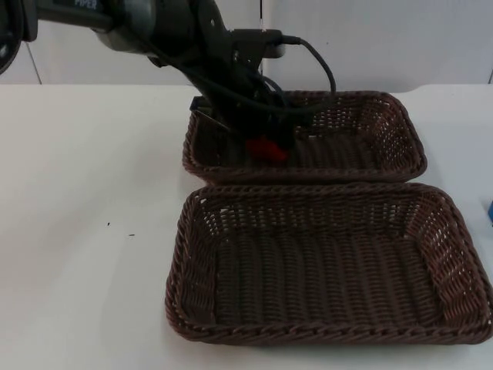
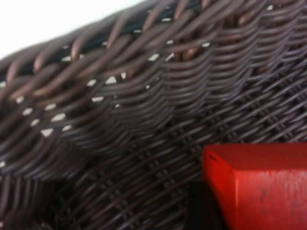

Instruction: Pick up one cube with the left hand and place it into the upper basket. Pick up one cube with the right hand and place it into the lower basket.

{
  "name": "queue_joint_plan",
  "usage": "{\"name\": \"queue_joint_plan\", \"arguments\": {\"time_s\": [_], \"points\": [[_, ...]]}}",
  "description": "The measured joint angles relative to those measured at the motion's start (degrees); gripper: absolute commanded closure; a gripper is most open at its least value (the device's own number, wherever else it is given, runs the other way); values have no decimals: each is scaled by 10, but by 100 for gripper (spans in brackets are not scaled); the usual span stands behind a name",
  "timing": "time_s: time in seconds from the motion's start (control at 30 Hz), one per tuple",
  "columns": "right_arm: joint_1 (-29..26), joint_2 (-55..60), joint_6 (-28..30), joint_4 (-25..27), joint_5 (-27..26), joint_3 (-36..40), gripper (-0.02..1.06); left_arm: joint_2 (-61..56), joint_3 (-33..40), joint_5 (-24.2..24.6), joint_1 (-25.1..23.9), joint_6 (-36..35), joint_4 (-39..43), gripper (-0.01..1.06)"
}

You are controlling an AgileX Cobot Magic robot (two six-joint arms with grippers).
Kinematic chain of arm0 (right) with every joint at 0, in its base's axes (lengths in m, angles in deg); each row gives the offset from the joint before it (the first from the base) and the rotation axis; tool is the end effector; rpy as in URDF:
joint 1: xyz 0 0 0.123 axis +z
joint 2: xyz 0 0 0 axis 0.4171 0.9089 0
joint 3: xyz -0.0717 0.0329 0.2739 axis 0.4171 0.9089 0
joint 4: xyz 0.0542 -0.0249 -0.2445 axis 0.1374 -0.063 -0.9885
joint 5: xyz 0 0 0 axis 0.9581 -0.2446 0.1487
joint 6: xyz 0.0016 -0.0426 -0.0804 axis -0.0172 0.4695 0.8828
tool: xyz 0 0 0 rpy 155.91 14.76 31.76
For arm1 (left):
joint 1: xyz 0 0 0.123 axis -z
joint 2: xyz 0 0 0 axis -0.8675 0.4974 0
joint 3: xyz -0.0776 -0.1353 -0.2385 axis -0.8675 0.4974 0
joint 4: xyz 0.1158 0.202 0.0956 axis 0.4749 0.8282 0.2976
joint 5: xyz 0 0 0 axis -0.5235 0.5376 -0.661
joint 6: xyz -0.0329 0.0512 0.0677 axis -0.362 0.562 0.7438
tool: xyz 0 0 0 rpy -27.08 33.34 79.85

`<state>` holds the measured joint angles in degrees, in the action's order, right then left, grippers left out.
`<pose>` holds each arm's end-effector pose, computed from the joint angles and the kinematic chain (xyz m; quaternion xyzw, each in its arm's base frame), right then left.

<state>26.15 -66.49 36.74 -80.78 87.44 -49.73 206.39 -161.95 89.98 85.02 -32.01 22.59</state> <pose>-0.0088 -0.0017 0.2796 0.0041 0.8539 0.0071 0.5204 0.4724 -0.2374 0.0981 0.2016 0.9318 -0.1579 0.2572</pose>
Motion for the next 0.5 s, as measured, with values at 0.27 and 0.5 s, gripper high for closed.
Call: {"name": "queue_joint_plan", "arguments": {"time_s": [0.27, 0.5], "points": [[0, 0, 0, 0, 0, 0, -1, 0, 0, -1, 0, 0, 0, 33], [0, 0, 0, 0, 0, 0, -1, -7, 0, -1, 1, 0, 0, 32]]}}
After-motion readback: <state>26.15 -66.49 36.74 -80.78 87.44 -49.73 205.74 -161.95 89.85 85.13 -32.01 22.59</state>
